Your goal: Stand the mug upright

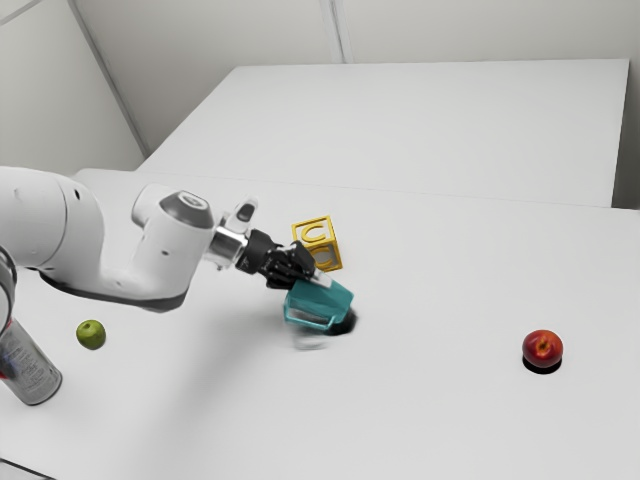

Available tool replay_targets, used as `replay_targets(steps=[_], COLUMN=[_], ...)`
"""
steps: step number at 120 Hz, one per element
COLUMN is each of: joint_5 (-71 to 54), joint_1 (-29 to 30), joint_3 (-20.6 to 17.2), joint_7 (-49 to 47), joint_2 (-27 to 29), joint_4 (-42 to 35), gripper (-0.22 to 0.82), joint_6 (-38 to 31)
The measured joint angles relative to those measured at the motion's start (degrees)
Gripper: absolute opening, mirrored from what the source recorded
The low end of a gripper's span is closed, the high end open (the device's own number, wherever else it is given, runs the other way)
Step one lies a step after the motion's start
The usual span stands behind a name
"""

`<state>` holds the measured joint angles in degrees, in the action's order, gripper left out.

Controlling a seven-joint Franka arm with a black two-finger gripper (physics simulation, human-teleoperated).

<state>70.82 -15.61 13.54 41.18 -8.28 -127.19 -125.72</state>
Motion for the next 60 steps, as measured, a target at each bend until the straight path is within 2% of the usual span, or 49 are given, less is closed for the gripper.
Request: replay_targets(steps=[20, 39, 60], joint_5=[-5.52, -23.46, -44.13], joint_1=[-0.3, -0.12, 0.09], joint_3=[-0.02, -0.05, 0.02], joint_7=[-0.54, -4.57, -9.81], joint_2=[5.1, 8.66, 9.27], joint_4=[-1.09, -0.77, -0.14], gripper=[-0.14, -0.14, -0.14], joint_6=[-0.84, -2.05, -3.45])
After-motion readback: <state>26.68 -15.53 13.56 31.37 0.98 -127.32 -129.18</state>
